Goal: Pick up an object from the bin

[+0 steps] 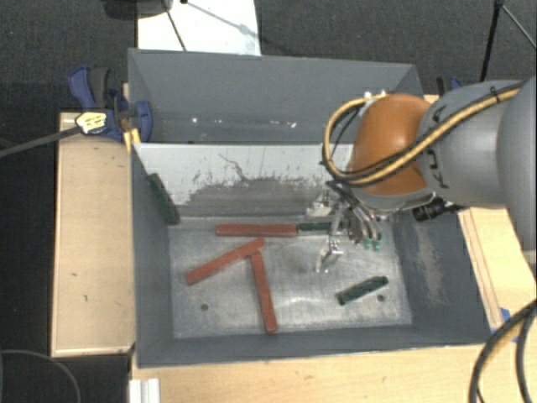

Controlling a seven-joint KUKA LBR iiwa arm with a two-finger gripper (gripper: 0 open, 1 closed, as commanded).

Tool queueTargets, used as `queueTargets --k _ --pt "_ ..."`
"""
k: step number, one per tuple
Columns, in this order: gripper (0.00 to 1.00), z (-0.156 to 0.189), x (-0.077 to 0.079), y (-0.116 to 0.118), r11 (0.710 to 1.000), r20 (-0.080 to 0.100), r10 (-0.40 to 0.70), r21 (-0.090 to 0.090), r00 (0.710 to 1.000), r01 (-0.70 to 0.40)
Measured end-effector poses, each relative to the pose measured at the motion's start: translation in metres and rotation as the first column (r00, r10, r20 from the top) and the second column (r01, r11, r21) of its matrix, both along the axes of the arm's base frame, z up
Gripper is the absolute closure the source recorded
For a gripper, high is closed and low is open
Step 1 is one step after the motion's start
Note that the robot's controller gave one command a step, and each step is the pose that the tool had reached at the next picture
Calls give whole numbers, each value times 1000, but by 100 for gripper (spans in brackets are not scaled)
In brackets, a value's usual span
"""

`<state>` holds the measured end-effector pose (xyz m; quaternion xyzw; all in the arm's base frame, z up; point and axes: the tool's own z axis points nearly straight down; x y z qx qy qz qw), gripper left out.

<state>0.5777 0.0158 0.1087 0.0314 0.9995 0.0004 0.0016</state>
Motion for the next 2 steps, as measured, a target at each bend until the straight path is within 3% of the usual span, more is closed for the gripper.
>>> queueTargets --k 1,2 --pt "0 -36 14 -1 991 1 133 -1 991 -133" --pt "100 -34 5 118 999 12 36 5 999 -36"
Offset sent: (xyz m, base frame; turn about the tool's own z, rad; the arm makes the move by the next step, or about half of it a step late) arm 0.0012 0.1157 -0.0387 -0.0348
